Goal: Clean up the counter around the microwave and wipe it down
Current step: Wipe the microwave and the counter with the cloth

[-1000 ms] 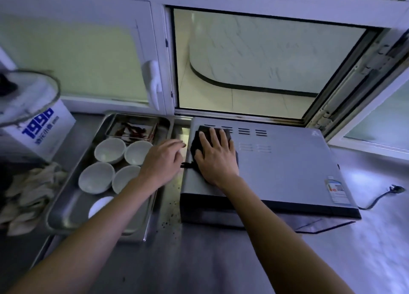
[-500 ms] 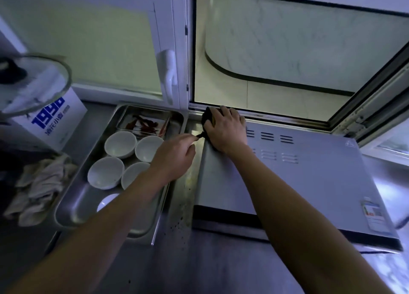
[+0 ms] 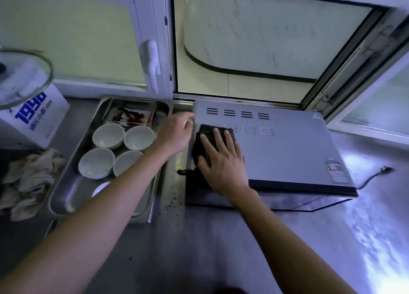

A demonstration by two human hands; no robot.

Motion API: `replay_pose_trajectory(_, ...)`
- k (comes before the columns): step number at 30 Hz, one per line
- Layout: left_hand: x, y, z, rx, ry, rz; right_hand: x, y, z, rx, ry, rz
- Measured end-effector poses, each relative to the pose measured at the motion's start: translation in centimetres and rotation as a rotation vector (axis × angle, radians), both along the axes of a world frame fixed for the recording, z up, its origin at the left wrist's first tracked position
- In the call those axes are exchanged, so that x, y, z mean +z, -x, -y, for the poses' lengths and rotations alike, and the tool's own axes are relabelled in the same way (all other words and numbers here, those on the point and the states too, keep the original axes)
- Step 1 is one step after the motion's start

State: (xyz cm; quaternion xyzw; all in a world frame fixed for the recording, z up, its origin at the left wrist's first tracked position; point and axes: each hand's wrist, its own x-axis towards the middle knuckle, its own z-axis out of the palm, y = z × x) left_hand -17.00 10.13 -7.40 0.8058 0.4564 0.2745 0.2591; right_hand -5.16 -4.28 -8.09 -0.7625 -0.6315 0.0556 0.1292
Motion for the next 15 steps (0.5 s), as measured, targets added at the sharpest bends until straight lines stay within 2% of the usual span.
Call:
replay_pose_trajectory(6,-1.1,-2.7,0.4,-0.077,-0.094,-0.070,-0.5,-1.0,4.3,-0.071,-0.005,0.077)
replay_pose_trajectory(15,-3.0,-3.3,1.8,0.001,-0.174,-0.040,0.2,-4.6,-2.8,-0.108,0.067,0.023)
